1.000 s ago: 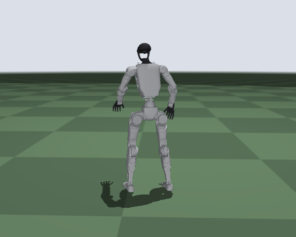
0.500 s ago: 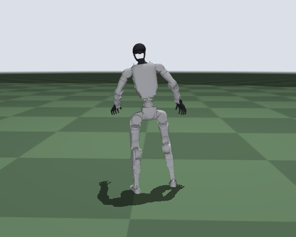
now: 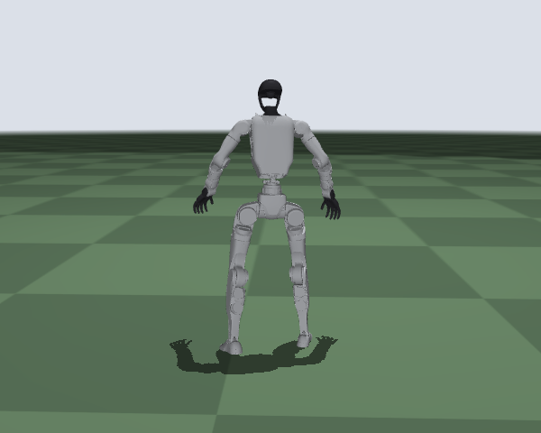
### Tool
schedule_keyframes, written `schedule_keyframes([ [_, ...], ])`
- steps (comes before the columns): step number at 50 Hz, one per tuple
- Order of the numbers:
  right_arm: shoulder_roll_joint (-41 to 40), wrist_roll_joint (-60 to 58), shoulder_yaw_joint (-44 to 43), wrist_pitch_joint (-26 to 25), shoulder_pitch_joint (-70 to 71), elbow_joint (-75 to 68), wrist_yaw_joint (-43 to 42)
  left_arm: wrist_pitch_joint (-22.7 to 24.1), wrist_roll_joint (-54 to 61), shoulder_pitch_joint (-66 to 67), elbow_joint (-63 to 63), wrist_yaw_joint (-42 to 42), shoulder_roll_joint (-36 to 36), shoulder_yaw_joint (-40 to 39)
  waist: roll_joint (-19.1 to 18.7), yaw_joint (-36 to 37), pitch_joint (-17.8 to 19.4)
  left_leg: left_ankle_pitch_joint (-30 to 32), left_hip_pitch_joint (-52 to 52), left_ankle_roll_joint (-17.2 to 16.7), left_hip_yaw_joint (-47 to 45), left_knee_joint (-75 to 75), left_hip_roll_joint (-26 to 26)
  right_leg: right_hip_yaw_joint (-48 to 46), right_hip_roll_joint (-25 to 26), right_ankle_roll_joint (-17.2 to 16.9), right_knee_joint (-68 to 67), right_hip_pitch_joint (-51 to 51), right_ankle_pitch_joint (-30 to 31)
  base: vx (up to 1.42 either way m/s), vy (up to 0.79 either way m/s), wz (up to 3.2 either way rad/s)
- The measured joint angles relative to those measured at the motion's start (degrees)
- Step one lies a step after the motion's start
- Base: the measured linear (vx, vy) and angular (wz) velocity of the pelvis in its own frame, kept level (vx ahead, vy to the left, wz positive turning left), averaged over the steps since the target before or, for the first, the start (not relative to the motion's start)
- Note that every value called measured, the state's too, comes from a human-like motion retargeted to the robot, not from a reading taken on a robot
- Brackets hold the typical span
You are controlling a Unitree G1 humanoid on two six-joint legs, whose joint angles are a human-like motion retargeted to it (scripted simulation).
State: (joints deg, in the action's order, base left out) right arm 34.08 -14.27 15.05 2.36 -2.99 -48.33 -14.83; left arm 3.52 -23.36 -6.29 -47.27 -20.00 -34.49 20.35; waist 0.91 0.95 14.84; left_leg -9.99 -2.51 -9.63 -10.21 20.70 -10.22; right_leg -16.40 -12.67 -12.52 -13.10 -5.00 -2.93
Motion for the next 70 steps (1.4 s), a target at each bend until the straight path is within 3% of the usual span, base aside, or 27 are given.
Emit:
schedule_keyframes([
  [3, 1.18, -0.43, 0.54, -0.37, 0.1, 0.71, -0.29, -0.57, -0.07, 2.99, 0.69, 0.33, 0.45, -1.65, -0.29, 1.17, 0.86, 2.38, 3.1, -1.75, 2.12, 7.49, -0.14, 1.5, 0.54, 0.46, 0.46, 1.19, -0.8, 0.2, -0.22, -0.44],
  [10, 3.09, -1.97, 2.06, -0.26, 0.34, 1.3, 0.06, -0.43, 1.45, 9.65, -0.15, -0.16, 2.13, -4.54, 0.4, 5.26, 1.38, 0.7, 6.44, -0.74, 9.27, 9.65, 5.13, 6.15, 0.51, -0.07, -1.0, 1.42, -2.83, 0.2, -0.13, -0.65],
  [13, 3.85, -1.13, 2.62, -0.42, 1.97, 1.35, -1.11, 0.05, 4.17, 11.01, -1.08, -0.75, 3.45, -6.03, -0.22, 5.39, 2.43, 0.43, 8.28, -1.39, 8.89, 7.33, 4.81, 7.51, 1.27, 0.77, 3.33, 4.42, -1.97, 0.2, -0.02, -0.36],
  [20, 4.62, 3.95, 3.96, 0.9, 3.42, 2.32, 1.1, -0.38, 10.06, 13.08, -3.75, -3.39, 5.95, -8.53, -0.97, 8.66, 2.92, 3.28, 9.36, 1.08, 14.01, -10.06, 4.72, 10.32, 2.32, 1.16, 2.53, 4.55, -3.92, 0.21, 0.04, -0.54],
  [29, 2.92, 1.69, 6.61, 1.51, 1.76, 1.13, 0.97, 0.92, 18.29, 15.75, -8.55, -4.12, 8.76, -13.25, 0.14, 13.37, 2.2, 7.78, 11.14, -0.55, 14.55, -18.47, 3.56, 12.46, 2.37, 0.69, 5.19, 9.03, -5.17, 0.29, 0.16, -0.38],
  [33, 0.55, 2.85, 6.95, 1.16, -0.43, -0.08, 2.11, 1.75, 25.88, 17.35, -9.73, -3.14, 8.83, -16.72, 2.01, 15.17, 0.77, 7.9, 11.88, -1.3, 15.29, -12.92, 4.16, 12.95, 1.88, 1.67, 0.55, 8.82, -6.89, 0.37, 0.25, -0.23],
  [35, -0.97, 3.33, 6.98, 0.09, -0.47, -1.34, 2.14, 2.04, 32.03, 16.35, -10.51, -3.07, 8.74, -19.06, 2.87, 15.29, 0.45, 7.59, 9.61, 0.18, 16.16, -15.15, 4.47, 13.53, 1.9, 2.23, -1.54, 8.69, -6.58, 0.36, 0.27, -0.02],
  [40, -5.49, 3.54, 3.42, 0.33, -2.82, -2.99, 4.41, 5.7, 48.45, 12.18, -10.94, -2.55, 7.28, -29.1, 3.51, 14.55, 1.02, 2.71, 6.84, 1.41, 15.87, -9.84, 4.82, 15.73, 1.85, 2.64, -20.6, 3.04, -1.56, 0.34, 0.27, 0.2],
  [43, -6.0, 5.31, 3.5, -0.59, -3.48, -2.84, 5.58, 8.08, 63.37, 7.77, -6.48, -4.02, 4.99, -36.25, 2.49, 12.97, 0.89, 3.18, 4.87, 1.23, 17.72, -11.1, 4.31, 18.03, 3.67, 3.64, -28.89, -1.39, 0.85, 0.28, 0.18, 0.45],
  [47, -5.79, 5.86, 4.02, -1.43, -4.42, -2.91, 6.48, 13.08, 75.44, 0.78, 3.82, -5.77, 0.38, -42.97, 0.43, 11.12, 0.92, 3.63, 1.3, 1.14, 19.85, -14.57, 2.91, 17.96, 5.12, 5.24, -28.82, -3.72, -1.25, 0.25, 0.11, 0.43],
  [50, -5.09, 6.44, 4.39, -1.54, -4.58, -3.12, 8.55, 16.88, 74.13, -4.42, 13.12, -6.49, -4.79, -43.56, 0.18, 9.53, 1.25, 2.56, 0.45, 0.52, 20.64, -13.81, 3.44, 16.97, 3.85, 4.52, -23.17, -4.72, -1.44, 0.24, 0.04, 0.43],
  [54, -3.54, 7.01, 4.92, -1.55, -2.9, -3.64, 10.58, 16.01, 57.35, -14.84, 23.81, -9.32, -12.37, -39.14, 0.49, 7.28, 2.66, 1.63, -0.93, 0.4, 22.47, -14.12, 4.96, 17.88, 2.75, 2.2, -6.44, -3.26, 0.85, 0.21, -0.03, 0.45],
  [60, -2.62, 7.26, 5.89, -1.26, -2.12, -3.72, 10.51, 7.45, 30.46, -31.7, 30.41, -8.06, -20.16, -23.58, 1.51, 4.11, 3.49, -0.66, -2.96, 0.65, 24.68, -12.81, 7.53, 14.18, 0.82, -2.11, 9.59, -1.3, 4.11, 0.24, -0.13, 0.42],
  [65, -2.68, 8.24, 6.59, -0.58, -1.13, -3.92, 10.8, 3.65, 17.01, -42.94, 22.95, -0.18, -20.28, -3.29, 1.47, 2.12, 1.68, -1.81, -5.07, 0.89, 24.81, -12.77, 8.07, 11.55, -0.08, -0.91, 9.9, 0.36, 8.29, 0.3, -0.2, 0.12],
  [70, -2.89, 7.99, 5.06, -1.19, -1.03, -4.29, 12.13, 2.06, 6.58, -43.49, 11.45, 12.4, -14.56, 11.49, 0.0, 0.1, -1.38, -2.3, -4.65, 0.06, 24.07, -7.43, 7.35, 11.6, 0.66, -0.2, 4.09, -0.35, 4.3, 0.34, -0.25, -0.12],
])
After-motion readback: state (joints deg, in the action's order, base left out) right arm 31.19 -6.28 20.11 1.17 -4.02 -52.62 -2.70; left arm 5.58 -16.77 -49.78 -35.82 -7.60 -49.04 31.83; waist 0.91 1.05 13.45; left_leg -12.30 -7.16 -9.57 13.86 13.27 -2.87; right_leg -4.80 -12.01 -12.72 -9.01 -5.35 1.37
